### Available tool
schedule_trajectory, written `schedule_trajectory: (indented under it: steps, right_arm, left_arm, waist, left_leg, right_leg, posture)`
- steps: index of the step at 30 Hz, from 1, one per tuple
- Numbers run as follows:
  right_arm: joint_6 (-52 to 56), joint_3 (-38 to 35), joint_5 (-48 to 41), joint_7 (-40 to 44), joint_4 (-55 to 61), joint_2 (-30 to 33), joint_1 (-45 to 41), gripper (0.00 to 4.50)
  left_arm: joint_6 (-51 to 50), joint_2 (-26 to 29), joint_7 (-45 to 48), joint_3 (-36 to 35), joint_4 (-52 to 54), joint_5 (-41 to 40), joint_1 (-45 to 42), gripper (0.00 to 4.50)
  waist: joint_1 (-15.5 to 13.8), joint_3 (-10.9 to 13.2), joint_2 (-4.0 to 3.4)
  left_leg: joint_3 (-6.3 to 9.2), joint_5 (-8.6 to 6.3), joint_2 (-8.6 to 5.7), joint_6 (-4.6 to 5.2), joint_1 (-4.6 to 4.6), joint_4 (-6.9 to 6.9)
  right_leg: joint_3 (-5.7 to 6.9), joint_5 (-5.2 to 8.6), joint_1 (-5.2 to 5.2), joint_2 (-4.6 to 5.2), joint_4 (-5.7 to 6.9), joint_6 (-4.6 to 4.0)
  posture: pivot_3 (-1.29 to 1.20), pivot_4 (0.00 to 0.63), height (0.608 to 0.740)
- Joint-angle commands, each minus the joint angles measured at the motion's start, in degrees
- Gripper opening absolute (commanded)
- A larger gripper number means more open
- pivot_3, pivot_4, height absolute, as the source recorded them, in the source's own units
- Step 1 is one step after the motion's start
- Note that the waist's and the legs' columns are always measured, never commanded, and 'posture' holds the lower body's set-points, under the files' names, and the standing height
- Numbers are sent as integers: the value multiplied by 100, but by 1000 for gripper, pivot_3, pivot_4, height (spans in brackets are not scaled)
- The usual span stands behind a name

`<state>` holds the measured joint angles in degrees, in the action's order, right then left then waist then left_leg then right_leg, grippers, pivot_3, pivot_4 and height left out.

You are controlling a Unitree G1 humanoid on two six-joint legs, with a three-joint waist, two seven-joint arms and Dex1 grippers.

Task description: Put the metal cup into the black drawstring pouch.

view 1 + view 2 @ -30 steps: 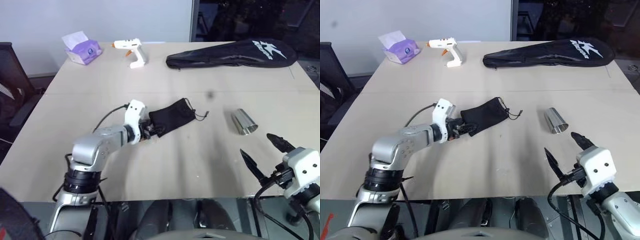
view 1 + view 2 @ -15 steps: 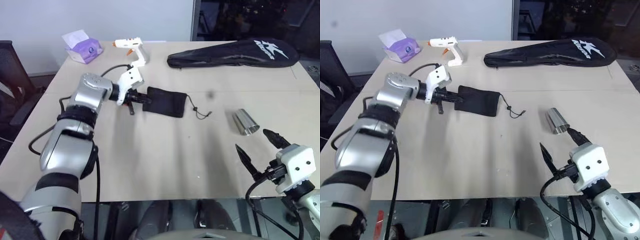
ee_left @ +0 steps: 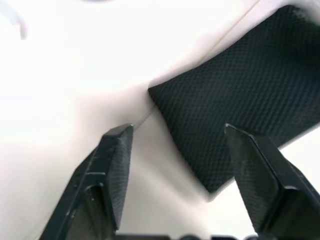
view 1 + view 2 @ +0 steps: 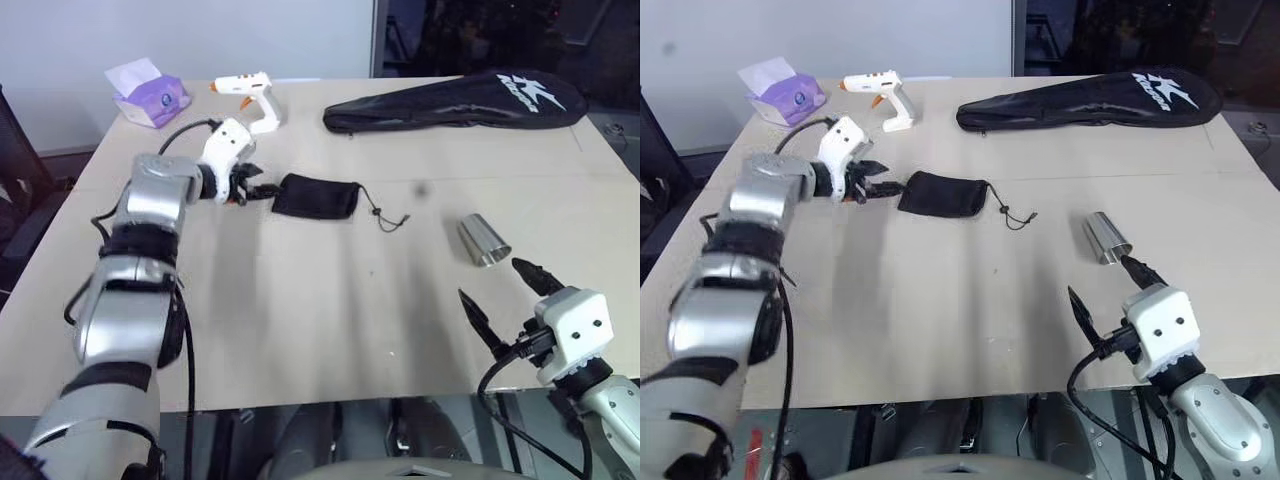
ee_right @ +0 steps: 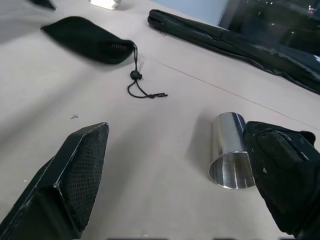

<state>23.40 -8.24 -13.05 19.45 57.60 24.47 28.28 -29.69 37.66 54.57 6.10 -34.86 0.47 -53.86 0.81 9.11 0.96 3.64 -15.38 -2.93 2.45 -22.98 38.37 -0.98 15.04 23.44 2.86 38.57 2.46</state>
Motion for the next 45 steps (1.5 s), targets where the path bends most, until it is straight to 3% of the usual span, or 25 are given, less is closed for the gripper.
schedule_trajectory:
  steps: [1, 5, 8, 14, 23, 26, 31, 32, 39, 45]
  right_arm:
    - [-178, -272, -632, 195, 240, 257, -37, 4500]
    - [-286, -376, -1092, 206, 240, 585, -86, 4500]
    - [-331, -479, -1391, 112, 240, 853, -119, 4500]
    - [-464, -496, -1580, -176, 240, 1193, -66, 4500]
    - [-691, -336, -1553, -528, 240, 1453, 123, 4500]
    - [-754, -279, -1522, -644, 240, 1490, 150, 4500]
    - [-775, -154, -1458, -839, 240, 1520, 169, 4500]
    - [-756, -116, -1436, -883, 240, 1525, 160, 4500]
    - [594, 214, -1471, -1823, 240, 1230, -306, 4500]
    - [1878, 375, -1984, -2576, -153, 220, -1131, 4500]
  left_arm:
    - [-3270, -762, -651, -248, 3238, -717, 486, 3057]
    - [-4594, -1931, -1965, -547, 4007, -538, 468, 3057]
    - [-4779, -2669, -2880, -315, 3981, -264, 332, 3057]
    - [-4080, -3252, -4136, 243, 3396, 289, 142, 3057]
    - [-2997, -3491, -4792, 481, 1891, 585, -247, 3057]
    - [-2636, -3475, -4712, 542, 1643, 571, -309, 2664]
    - [-2357, -3214, -4346, 537, 1493, 493, -352, 639]
    - [-2238, -3047, -4185, 581, 1520, 508, -318, 59]
    - [-1287, -1826, -2376, 359, 1306, -53, -226, 59]
    - [-1887, -1157, -224, -191, 1347, -1421, -279, 59]
  waist:
    - [-107, 2, 5]
    - [-170, 1, 8]
    - [-132, 1, 7]
    - [-163, 0, 6]
    - [-172, 1, 8]
    - [-167, 1, 9]
    - [-161, 2, 9]
    - [-160, 2, 9]
    - [-156, 1, 9]
    - [-152, 2, 7]
  left_leg:
    - [6, 0, -1, -1, -7, 10]
    - [13, 0, -15, 1, -4, 44]
    - [8, 1, -13, -1, 13, 41]
    - [7, 7, -7, -12, 20, 35]
    - [8, 7, -18, -13, 15, 33]
    - [5, 7, -19, -12, 15, 33]
    - [6, 7, -18, -13, 14, 33]
    - [6, 7, -18, -13, 14, 33]
    - [4, 10, -15, -17, 15, 29]
    - [10, 10, -18, -16, 4, 29]
  right_leg:
    - [9, 0, 2, 0, 4, 0]
    - [16, -2, -16, 12, 14, 9]
    - [7, -1, -19, 3, 31, 9]
    - [2, -2, -19, -6, 33, 7]
    - [6, -2, -19, 8, 28, 8]
    - [3, -2, -19, 8, 27, 9]
    - [5, -2, -18, 8, 27, 8]
    - [4, -2, -18, 8, 28, 8]
    - [2, -2, -13, 6, 28, 7]
    - [8, -2, -8, 9, 25, 6]
  posture:
    - [0, 150, 740]
    - [0, 150, 740]
    - [0, 150, 740]
    - [0, 150, 740]
    - [0, 150, 740]
    - [0, 150, 740]
    - [0, 150, 740]
    - [0, 150, 740]
    - [0, 150, 740]
    - [0, 150, 740]
